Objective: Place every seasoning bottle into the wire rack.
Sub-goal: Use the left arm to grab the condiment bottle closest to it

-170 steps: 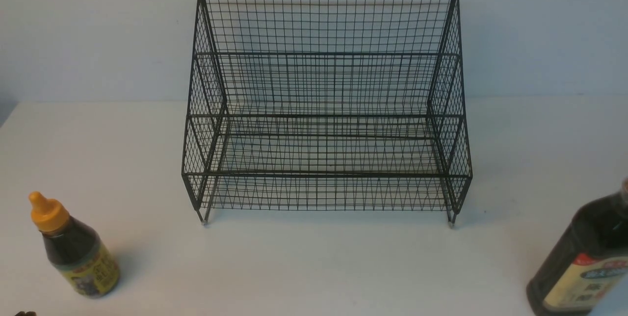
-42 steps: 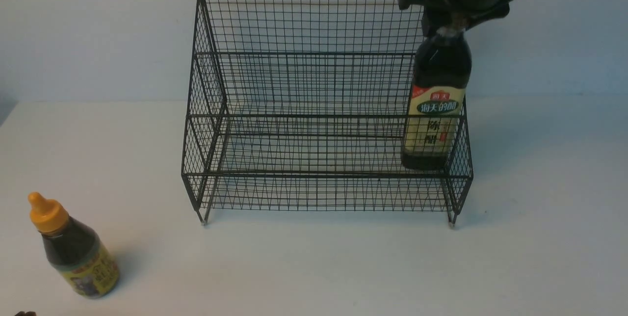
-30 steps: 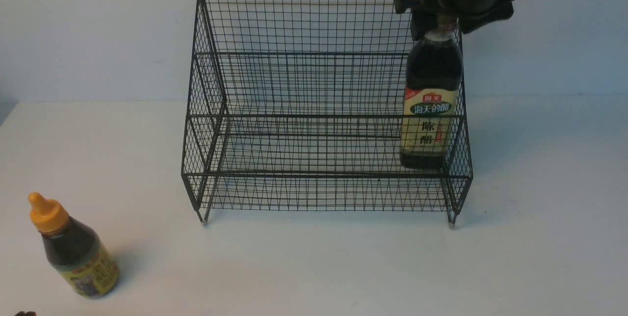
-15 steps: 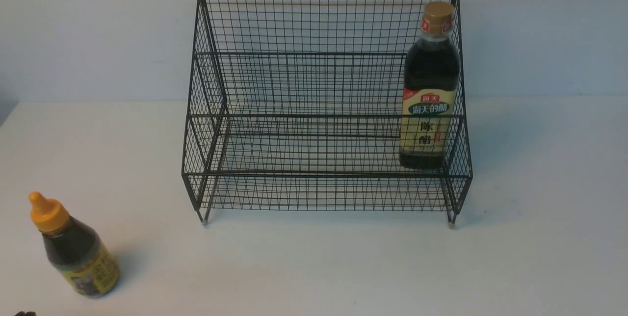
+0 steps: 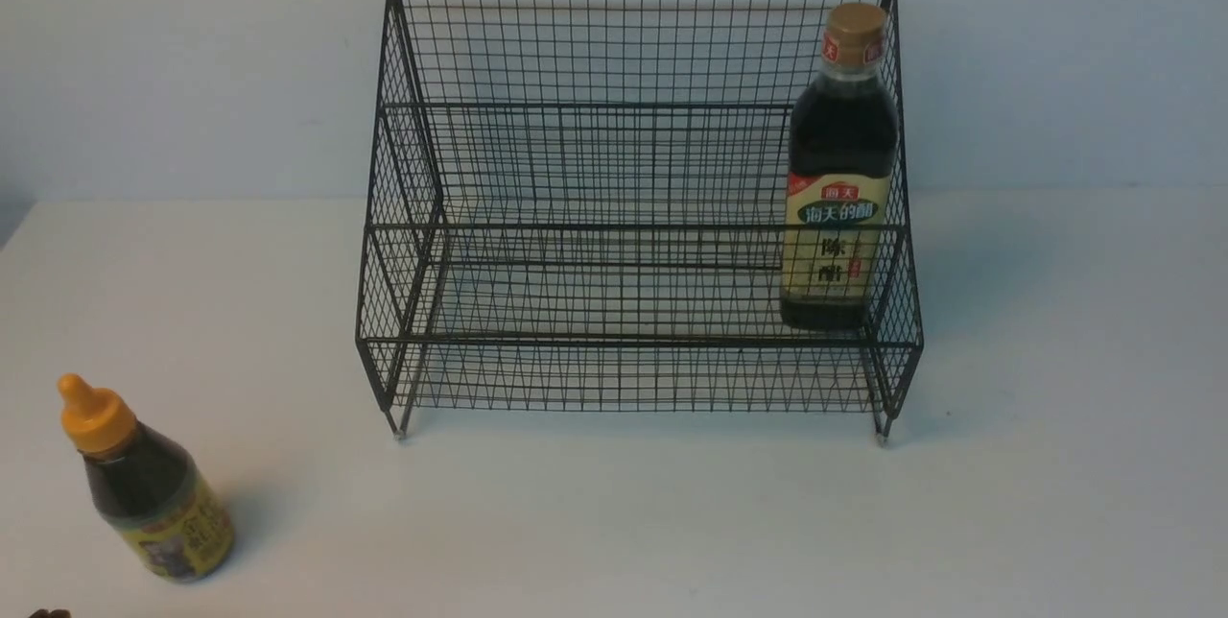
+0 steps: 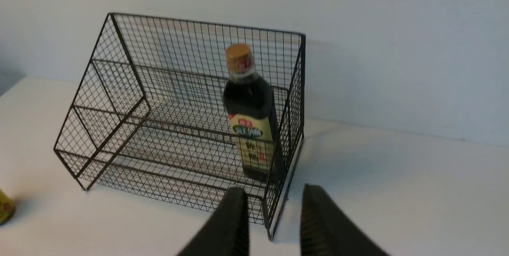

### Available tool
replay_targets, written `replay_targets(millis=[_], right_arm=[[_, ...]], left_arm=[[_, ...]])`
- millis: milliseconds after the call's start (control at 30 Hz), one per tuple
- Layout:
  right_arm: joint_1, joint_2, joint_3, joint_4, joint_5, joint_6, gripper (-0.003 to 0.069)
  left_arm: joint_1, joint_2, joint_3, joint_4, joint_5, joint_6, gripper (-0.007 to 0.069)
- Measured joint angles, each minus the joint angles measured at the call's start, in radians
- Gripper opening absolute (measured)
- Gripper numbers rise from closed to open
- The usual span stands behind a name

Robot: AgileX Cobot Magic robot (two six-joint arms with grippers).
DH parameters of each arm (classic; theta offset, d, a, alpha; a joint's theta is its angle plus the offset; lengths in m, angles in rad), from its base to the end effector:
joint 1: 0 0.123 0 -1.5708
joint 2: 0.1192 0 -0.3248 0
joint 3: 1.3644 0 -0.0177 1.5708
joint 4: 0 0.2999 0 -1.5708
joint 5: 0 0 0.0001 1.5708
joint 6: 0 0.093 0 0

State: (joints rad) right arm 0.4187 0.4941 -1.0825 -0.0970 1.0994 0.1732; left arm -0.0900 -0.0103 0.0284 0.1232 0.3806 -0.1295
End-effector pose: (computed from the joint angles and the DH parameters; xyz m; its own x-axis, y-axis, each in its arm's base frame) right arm 0.0415 0.0097 0.4733 -0.4139 -0.0439 -0.9093 -0.2822 0.9558 0.0824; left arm 0.0637 -0.0015 0.1683 -0.3034 0.0123 -0.9528 0.0419 0.9991 -0.0005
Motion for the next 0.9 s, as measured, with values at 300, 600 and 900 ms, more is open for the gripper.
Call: replay_targets(millis=[300,600,900], right_arm=[[0.0,-0.396,0.71,0.006,-0.654,-0.075,-0.0015],[0.0,-0.456,0.838,0.039,-0.739,-0.08,-0.0015],[0.0,-0.456,0.85,0.039,-0.701,-0.083,-0.0015]], left_arm=[[0.0,0.0,0.0,0.0,0.0,0.0,-0.0005],[0.0,0.0,0.0,0.0,0.0,0.0,-0.0005],[0.0,0.0,0.0,0.0,0.0,0.0,-0.0005]])
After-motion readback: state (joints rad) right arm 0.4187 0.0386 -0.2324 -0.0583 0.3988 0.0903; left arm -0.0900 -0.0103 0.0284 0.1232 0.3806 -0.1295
